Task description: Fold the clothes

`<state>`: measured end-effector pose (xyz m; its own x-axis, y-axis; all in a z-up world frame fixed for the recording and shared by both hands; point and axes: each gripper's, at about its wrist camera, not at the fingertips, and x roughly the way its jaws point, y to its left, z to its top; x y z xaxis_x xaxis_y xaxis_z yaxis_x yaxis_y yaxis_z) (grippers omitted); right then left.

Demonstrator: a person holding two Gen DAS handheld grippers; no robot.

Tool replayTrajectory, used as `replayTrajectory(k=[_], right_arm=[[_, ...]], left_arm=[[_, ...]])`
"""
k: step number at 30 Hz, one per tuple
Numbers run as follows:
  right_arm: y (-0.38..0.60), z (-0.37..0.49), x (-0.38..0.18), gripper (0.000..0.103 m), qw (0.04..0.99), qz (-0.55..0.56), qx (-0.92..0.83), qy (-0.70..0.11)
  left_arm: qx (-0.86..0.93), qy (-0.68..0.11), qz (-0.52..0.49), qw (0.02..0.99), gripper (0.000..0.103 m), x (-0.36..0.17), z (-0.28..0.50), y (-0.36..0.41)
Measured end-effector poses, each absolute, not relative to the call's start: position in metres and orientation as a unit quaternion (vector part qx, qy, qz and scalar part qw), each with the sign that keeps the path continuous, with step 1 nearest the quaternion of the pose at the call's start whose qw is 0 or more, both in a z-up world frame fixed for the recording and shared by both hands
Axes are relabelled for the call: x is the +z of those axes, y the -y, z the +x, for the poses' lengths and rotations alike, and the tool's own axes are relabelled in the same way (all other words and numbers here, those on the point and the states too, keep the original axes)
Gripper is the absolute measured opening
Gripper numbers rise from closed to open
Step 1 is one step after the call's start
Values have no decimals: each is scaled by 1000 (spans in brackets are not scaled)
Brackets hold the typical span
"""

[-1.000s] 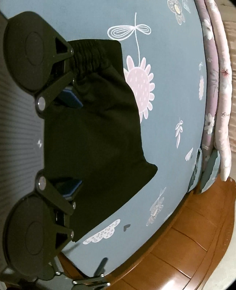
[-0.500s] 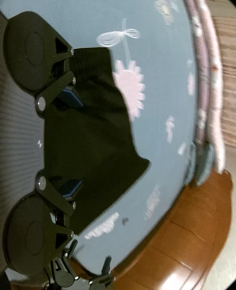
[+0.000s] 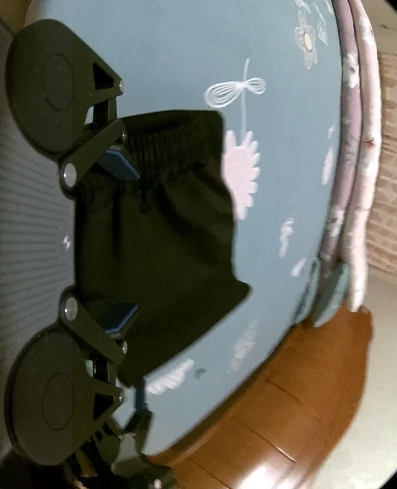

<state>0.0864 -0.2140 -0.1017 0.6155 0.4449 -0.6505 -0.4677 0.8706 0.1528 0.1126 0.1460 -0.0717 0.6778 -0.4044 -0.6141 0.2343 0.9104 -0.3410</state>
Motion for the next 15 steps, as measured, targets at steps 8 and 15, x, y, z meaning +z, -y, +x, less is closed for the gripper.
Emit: replayTrajectory(k=[8,15], right_arm=[[239,82,-95,103,892,86,243,-371],[243,83,-92,103,887,115,250,-372]], left_arm=[[-132,-379,-292,868,89,-99,142,-215],[-136,-410,-392,812,89,-142,151,-241]])
